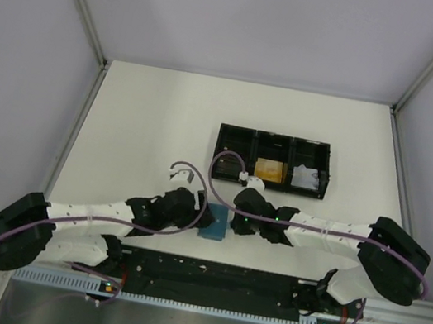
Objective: Take the credit cards out of the card holder
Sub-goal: Open the card holder at the center of the board.
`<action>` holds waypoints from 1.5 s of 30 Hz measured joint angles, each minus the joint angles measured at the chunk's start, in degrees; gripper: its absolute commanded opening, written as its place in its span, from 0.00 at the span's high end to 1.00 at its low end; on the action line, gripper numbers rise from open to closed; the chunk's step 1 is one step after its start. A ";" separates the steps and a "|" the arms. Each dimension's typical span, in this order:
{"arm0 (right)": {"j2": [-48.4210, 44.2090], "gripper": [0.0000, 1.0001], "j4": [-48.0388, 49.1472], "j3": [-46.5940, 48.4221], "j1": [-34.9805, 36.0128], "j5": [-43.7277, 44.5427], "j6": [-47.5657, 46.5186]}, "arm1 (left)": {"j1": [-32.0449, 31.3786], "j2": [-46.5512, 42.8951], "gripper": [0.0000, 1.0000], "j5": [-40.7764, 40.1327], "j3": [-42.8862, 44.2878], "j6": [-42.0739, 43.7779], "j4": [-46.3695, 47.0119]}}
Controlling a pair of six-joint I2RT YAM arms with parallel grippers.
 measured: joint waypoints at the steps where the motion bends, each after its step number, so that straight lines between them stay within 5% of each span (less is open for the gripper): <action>1: -0.04 1.00 1.20 -0.66 -0.17 -0.87 0.46 | -0.22 0.00 0.04 -0.33 1.11 0.87 -1.36; 12: -2.40 1.00 17.68 -10.91 -5.14 -10.40 7.04 | -10.05 11.15 0.01 -9.16 19.26 7.13 -15.67; 22: -3.80 1.00 21.18 -12.52 -5.60 -12.52 8.07 | -14.34 26.84 0.01 -18.36 32.46 7.21 -31.08; 45: -4.76 1.00 20.46 -13.31 -5.81 -12.68 8.46 | -14.99 32.68 0.04 -20.35 36.57 8.57 -36.72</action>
